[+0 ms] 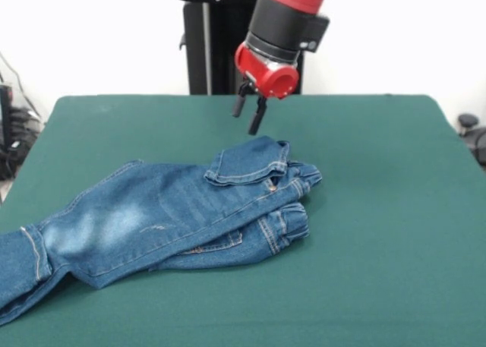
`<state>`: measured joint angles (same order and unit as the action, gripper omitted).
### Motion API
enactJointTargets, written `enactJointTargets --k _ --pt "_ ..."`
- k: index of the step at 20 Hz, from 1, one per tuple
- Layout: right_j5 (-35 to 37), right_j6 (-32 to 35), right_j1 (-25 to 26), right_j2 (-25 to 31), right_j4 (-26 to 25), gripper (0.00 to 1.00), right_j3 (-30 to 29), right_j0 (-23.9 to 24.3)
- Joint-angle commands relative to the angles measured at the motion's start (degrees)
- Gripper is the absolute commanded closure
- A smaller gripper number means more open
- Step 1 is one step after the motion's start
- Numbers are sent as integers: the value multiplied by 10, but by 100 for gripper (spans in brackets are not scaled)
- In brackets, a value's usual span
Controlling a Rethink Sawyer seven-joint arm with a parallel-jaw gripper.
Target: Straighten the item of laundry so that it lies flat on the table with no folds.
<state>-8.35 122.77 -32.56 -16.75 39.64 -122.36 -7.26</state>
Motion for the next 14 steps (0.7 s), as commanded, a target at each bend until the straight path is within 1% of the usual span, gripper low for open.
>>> enactJointTargets --k 1,4,10,14 --pt "31 95 46 23 28 0 66 2" --pt "51 91 57 12 37 0 86 -5" --pt "100 93 91 -22 67 0 137 -35" --pt "104 99 99 -23 69 0 148 -39"
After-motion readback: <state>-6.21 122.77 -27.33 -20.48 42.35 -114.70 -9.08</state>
